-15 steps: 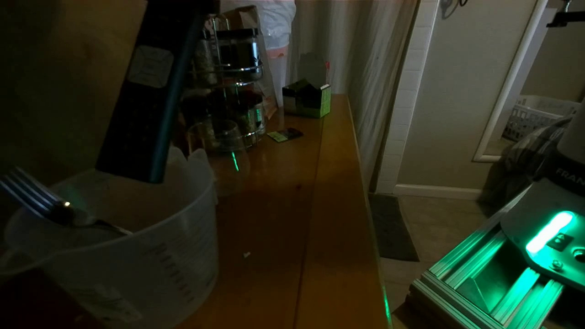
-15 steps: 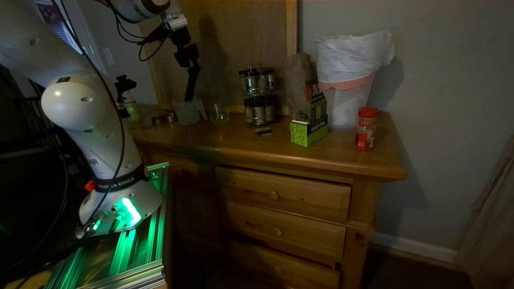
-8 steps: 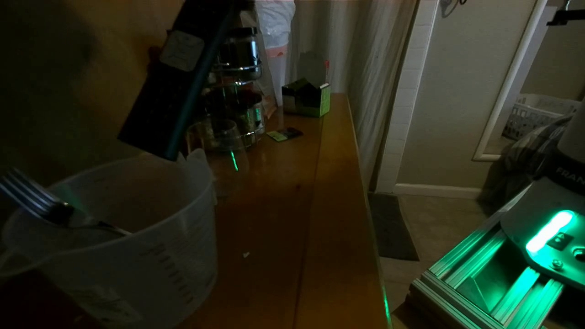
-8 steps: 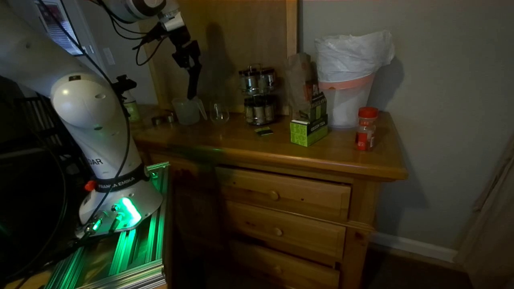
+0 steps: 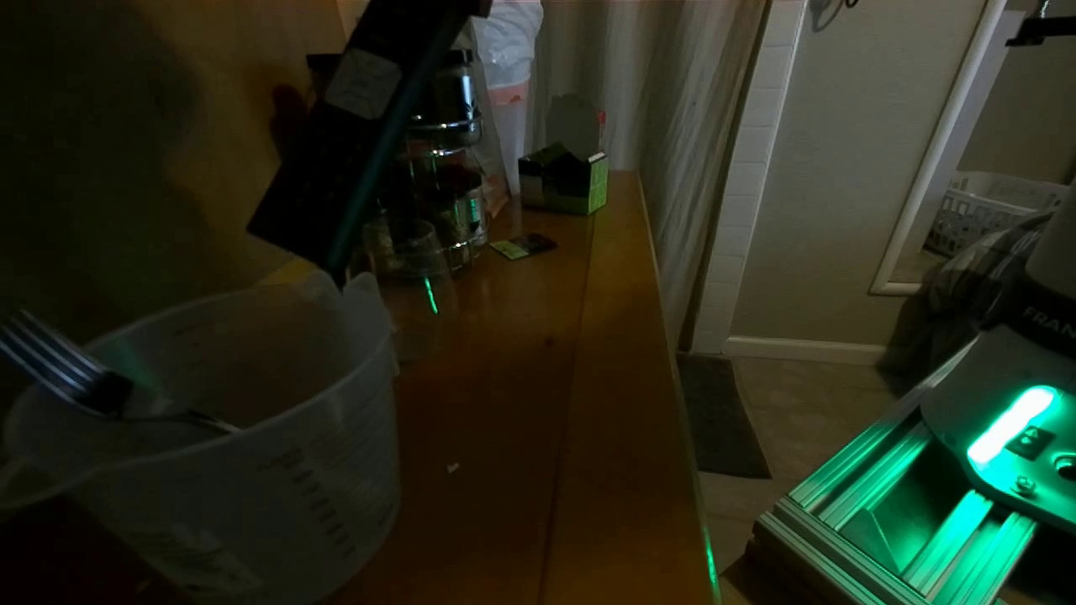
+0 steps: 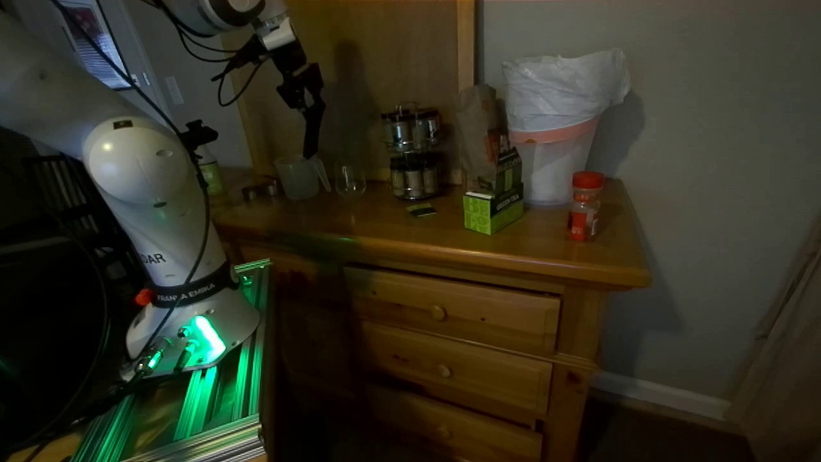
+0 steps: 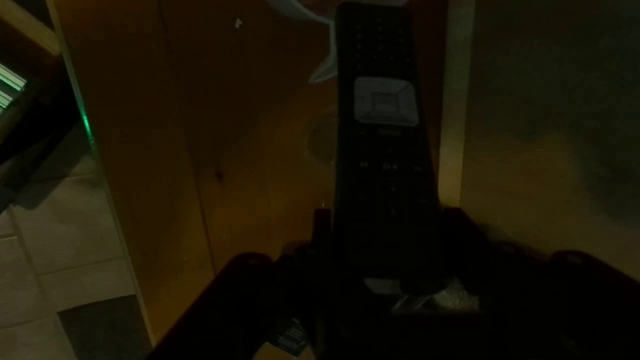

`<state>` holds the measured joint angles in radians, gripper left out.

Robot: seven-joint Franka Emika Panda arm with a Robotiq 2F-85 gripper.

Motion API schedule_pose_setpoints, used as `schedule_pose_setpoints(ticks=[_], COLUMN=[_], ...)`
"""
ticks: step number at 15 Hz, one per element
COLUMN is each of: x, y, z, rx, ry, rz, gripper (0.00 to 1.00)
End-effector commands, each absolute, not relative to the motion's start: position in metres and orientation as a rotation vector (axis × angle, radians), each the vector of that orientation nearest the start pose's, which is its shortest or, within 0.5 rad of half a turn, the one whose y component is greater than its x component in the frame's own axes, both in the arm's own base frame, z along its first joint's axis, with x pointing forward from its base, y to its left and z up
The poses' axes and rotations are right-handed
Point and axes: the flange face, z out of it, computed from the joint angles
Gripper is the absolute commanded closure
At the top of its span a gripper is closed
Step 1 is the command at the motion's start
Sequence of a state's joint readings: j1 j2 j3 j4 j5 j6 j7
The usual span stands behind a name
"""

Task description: Take the remote control out of the jar

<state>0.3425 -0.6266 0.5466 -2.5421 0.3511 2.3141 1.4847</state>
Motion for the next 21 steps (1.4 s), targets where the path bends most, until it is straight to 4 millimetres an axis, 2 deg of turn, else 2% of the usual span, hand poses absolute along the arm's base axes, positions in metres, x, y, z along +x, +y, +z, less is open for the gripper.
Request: schedule_pose_setpoints(ticks=[1, 5, 9, 11, 14, 21], x=[0.257, 0.270, 0.268, 0.268, 0.272, 0.303], y=[0.285, 0.249, 0.236, 0.232, 0.231, 0.220], z=[0.510, 0.526, 0.539, 0.539, 0.525, 0.467], rx=[-2.472, -2.489, -2.556, -2.632, -2.719, -2.811], ry=[1.244, 1.334, 1.358, 1.357, 1.343, 1.234], rz=[-0.236, -0.346, -0.503, -0.578, -0.530, -0.160], gripper=[0.68, 0.68, 0.68, 0.68, 0.68, 0.68])
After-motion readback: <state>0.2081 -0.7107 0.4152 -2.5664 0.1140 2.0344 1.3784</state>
